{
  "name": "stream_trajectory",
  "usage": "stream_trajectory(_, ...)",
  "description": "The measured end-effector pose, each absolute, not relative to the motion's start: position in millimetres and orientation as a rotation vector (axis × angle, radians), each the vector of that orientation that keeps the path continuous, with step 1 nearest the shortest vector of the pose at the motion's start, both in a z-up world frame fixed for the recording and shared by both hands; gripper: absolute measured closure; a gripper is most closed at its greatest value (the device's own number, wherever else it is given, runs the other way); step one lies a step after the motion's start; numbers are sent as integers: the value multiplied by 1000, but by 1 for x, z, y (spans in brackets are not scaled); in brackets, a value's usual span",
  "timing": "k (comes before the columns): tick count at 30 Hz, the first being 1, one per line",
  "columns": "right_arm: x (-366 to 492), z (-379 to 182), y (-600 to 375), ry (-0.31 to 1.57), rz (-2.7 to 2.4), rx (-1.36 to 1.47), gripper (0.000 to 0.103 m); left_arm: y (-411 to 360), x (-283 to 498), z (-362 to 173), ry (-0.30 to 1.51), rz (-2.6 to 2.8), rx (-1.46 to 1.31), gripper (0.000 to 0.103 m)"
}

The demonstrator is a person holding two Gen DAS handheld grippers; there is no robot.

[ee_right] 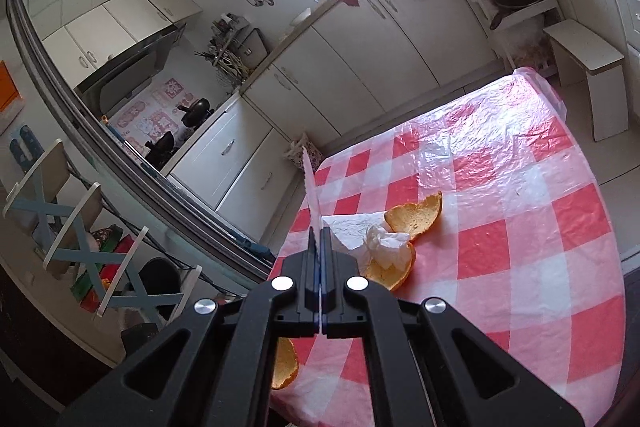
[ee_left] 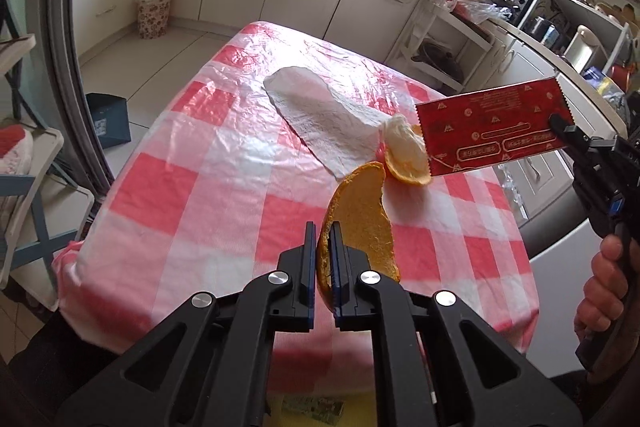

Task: Collect trash
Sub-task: 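Carry the red wrapper and orange peel over the yellow bucket and open both tools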

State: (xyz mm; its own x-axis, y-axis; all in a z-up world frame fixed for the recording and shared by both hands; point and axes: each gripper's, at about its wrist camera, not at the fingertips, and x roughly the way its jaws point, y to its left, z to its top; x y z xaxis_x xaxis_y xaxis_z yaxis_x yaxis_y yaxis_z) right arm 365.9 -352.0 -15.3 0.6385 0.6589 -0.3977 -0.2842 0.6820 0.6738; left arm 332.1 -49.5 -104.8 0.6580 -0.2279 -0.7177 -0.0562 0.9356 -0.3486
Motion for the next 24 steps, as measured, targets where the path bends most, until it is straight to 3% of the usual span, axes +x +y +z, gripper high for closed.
stream_trajectory(15,198,-56,-351,769,522,556,102,-70,221,-110,879,-192,-280,97)
stream_trajectory(24,182,-77,-328,878,459,405,102,-94,204,-132,937,-241,-221,97)
